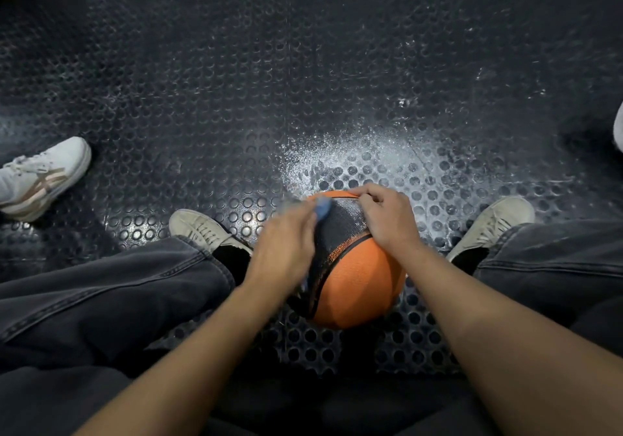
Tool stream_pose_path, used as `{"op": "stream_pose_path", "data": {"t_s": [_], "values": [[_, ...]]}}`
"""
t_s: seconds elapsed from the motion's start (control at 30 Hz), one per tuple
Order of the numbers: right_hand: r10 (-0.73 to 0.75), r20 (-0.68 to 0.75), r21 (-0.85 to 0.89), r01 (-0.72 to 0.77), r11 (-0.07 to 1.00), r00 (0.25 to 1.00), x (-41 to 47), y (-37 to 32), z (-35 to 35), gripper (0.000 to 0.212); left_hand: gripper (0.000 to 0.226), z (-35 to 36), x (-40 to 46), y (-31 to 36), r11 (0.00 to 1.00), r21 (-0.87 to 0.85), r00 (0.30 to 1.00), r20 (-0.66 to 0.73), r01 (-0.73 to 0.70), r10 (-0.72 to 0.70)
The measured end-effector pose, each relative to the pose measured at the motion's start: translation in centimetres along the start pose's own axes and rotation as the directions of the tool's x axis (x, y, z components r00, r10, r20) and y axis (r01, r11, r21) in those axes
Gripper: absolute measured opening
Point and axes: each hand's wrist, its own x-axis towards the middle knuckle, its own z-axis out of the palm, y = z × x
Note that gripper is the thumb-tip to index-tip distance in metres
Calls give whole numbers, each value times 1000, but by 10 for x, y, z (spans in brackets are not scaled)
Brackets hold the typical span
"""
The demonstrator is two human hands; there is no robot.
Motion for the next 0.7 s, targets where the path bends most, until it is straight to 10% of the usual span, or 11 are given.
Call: {"op": "stream_pose_path", "data": {"t_s": [0.17,0.3,0.5,0.7], "values": [[27,9,11,-27,1000,1000,-10,-3,10,21,28,-4,51,-35,925,-163,932,185,343,-312],[447,-339,53,-458,888,828,-21,7,7,24,26,-3,48,-47,845,-299,896,190,442,-401],[707,343,488,-761,428,618,-41,41,13,61,41,8,34,-82,565,-552,787,367,613,-495],[547,348,286,-642,712,762,-19,34,-12,62,21,25,-18,-63,422,-731,756,194,536,-625]]}}
